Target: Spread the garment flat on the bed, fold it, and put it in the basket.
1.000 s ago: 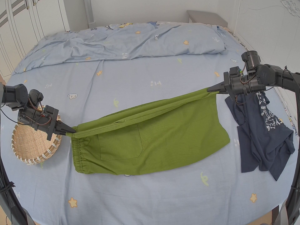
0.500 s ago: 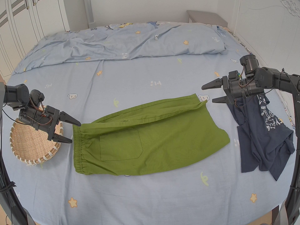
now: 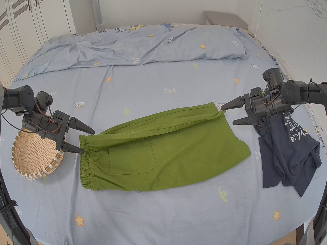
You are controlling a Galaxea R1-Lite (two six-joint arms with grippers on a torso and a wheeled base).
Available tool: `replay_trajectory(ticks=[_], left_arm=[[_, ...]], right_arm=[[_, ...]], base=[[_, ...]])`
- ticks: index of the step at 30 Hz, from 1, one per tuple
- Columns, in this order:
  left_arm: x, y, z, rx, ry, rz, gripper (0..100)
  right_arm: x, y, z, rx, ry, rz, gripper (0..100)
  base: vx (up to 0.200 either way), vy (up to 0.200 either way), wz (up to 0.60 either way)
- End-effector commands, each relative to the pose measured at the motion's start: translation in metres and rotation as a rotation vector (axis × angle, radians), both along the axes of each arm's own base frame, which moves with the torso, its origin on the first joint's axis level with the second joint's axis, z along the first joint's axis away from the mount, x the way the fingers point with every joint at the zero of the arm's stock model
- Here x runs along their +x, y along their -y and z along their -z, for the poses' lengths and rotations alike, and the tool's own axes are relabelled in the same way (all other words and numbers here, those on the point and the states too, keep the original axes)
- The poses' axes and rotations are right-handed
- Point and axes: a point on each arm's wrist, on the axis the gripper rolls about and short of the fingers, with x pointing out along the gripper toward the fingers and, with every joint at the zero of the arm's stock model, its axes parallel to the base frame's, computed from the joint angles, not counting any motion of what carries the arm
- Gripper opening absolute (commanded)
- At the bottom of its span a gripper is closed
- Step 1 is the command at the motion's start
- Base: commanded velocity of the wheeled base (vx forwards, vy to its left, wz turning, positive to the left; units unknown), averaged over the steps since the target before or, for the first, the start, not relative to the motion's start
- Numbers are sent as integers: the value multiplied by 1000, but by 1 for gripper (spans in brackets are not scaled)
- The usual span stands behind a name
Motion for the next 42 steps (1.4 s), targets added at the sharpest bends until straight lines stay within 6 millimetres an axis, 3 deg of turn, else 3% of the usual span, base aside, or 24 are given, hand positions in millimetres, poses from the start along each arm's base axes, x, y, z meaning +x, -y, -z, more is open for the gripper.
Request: replay_trajectory(ticks=[1, 4, 11, 20, 23, 24, 25, 29, 35, 37, 42], left_arm=[[22, 7, 20, -7, -3, 11, 100], [35, 4, 17, -20, 24, -41, 100], [54, -4, 13, -72, 48, -175, 100], [49, -2, 19, -69, 33, -178, 100], [34, -2, 6, -53, 76, -154, 100], [9, 0, -15, -48, 128, -142, 100], [-4, 0, -23, -47, 148, -145, 100], [-32, 3, -31, -43, 196, -146, 100], [-77, 7, 31, -9, 194, -101, 100], [-91, 8, 61, 29, 256, -57, 100], [-93, -5, 83, 56, 318, -99, 100]], right_arm=[[-36, 5, -24, 11, 60, -1, 100], [-46, 4, -27, 16, 111, -5, 100], [-48, 4, -27, 19, 126, -5, 100], [-48, 3, -24, 16, 117, -7, 100], [-48, 3, -22, 13, 111, -6, 100], [-50, 3, -22, 13, 109, -6, 100], [-51, 3, -22, 13, 109, -7, 100], [-60, 4, -31, 15, 127, -8, 100], [-79, 1, -36, 16, 126, -22, 100], [-89, 2, -38, 17, 124, -22, 100], [-107, 3, -42, 19, 117, -21, 100]], base=[[0, 0, 0], [0, 0, 0], [0, 0, 0], [0, 0, 0], [0, 0, 0], [0, 0, 0], [0, 0, 0], [0, 0, 0], [0, 0, 0], [0, 0, 0], [0, 0, 0]])
